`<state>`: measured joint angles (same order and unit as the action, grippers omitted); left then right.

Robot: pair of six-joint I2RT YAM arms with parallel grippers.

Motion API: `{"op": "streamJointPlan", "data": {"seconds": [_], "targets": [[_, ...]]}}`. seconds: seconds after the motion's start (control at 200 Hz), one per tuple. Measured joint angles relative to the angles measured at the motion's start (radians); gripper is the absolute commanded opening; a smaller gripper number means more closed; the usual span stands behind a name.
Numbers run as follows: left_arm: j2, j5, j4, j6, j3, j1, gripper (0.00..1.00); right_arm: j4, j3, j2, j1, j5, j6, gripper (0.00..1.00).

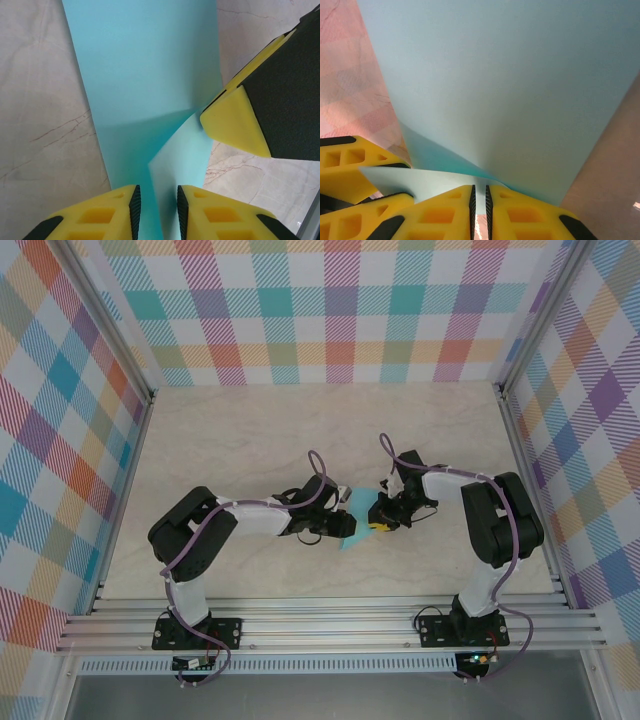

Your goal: Fold a paper plane with a square sheet of paper (pick it up from the middle)

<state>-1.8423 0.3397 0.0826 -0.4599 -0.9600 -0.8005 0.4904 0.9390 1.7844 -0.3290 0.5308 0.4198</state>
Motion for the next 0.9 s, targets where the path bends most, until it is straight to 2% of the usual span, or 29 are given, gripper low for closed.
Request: {"op": "streamJointPlan", "data": {"seconds": [0.375, 0.72, 0.9], "targets": [[0.000, 0.015, 0.006, -0.001, -0.005, 0.011, 0.30, 0.000, 0.000, 0.000, 0.000, -0.007, -0.010, 0.16], [0.000, 0.027, 0.024, -0.019, -0.008, 0.014, 0.13, 0.003, 0.000, 0.000, 0.000, -0.011, -0.010, 0.16], [-0.001, 0.038, 0.024, -0.019, -0.021, 0.014, 0.10, 0.004, 0.000, 0.000, 0.000, -0.014, -0.010, 0.18]]}}
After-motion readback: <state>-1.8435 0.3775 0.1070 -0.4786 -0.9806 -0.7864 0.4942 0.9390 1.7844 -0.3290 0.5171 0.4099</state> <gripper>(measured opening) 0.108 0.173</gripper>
